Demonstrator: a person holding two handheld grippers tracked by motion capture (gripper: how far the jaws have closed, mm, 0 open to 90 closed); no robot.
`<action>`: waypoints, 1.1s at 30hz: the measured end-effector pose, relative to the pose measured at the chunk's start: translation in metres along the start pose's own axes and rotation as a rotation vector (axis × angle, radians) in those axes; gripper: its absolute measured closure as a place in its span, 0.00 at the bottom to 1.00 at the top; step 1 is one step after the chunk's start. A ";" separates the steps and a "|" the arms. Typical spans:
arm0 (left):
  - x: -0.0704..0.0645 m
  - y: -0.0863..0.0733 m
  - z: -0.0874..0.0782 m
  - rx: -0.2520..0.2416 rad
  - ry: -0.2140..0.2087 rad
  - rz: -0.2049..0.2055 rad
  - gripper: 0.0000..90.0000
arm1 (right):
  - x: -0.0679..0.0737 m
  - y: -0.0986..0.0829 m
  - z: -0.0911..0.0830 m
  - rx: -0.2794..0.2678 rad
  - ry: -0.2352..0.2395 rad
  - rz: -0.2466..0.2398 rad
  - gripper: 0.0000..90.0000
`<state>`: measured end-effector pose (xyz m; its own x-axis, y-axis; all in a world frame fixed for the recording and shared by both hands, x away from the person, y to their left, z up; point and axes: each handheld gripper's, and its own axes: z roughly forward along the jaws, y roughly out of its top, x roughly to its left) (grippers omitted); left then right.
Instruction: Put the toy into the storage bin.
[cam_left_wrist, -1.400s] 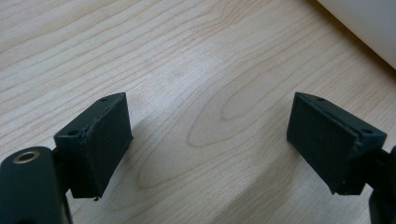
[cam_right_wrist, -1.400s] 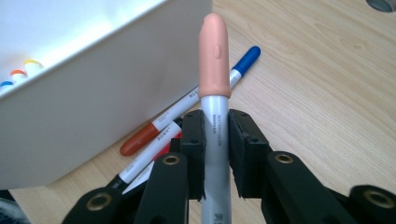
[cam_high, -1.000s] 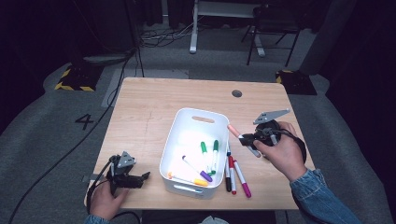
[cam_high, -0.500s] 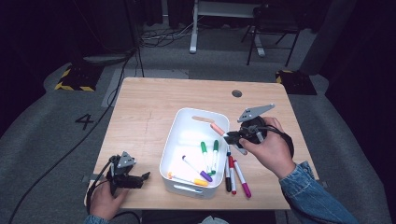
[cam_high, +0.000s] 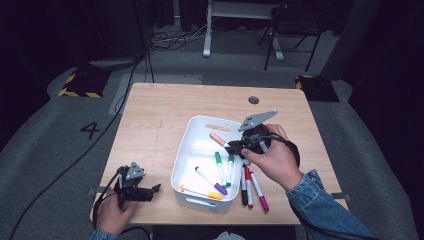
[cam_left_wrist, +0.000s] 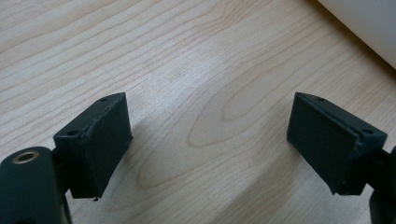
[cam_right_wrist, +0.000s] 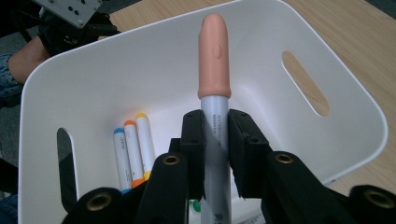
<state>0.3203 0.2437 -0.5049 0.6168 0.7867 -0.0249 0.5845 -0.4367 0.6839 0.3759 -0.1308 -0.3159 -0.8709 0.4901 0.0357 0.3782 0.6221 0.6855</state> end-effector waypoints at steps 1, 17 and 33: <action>0.000 0.000 0.000 0.000 0.000 0.000 0.15 | 0.001 0.001 0.002 -0.002 0.004 -0.008 0.86; 0.000 0.000 0.000 0.000 0.000 0.000 0.15 | 0.008 0.003 0.029 0.043 0.037 -0.043 0.86; 0.000 0.000 0.000 0.000 0.000 0.000 0.15 | 0.016 -0.008 0.053 0.131 0.060 -0.084 0.86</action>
<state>0.3203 0.2437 -0.5049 0.6167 0.7868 -0.0250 0.5846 -0.4365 0.6839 0.3755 -0.0955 -0.3597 -0.9167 0.3985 0.0286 0.3380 0.7353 0.5874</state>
